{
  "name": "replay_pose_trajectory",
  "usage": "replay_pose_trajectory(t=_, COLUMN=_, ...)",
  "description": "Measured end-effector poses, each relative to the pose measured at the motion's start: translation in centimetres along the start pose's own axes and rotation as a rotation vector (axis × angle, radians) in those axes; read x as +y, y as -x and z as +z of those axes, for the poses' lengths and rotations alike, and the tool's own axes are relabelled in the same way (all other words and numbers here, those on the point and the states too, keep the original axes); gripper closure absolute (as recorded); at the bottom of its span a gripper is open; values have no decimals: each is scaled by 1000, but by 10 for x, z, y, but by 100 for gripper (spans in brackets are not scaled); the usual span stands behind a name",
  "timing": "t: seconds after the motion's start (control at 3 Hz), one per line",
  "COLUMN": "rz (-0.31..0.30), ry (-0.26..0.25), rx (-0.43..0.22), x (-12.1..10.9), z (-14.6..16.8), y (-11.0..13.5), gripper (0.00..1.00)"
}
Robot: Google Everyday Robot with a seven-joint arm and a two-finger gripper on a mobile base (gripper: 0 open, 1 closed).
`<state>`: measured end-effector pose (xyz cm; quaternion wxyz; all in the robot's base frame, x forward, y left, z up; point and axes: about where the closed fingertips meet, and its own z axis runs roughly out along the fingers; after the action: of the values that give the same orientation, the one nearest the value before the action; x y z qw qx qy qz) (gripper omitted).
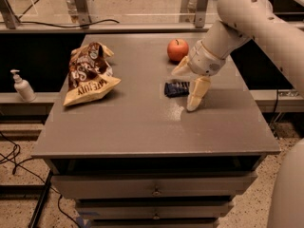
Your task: Move rxbar blueberry near brown chip bag
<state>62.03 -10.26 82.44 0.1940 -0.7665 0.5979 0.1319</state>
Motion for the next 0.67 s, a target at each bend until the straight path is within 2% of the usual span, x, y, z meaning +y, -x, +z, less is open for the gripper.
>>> replay_pose_trajectory(t=0.67, rz=25, ry=12, rx=-1, x=-1, z=-1, y=-6, gripper=63)
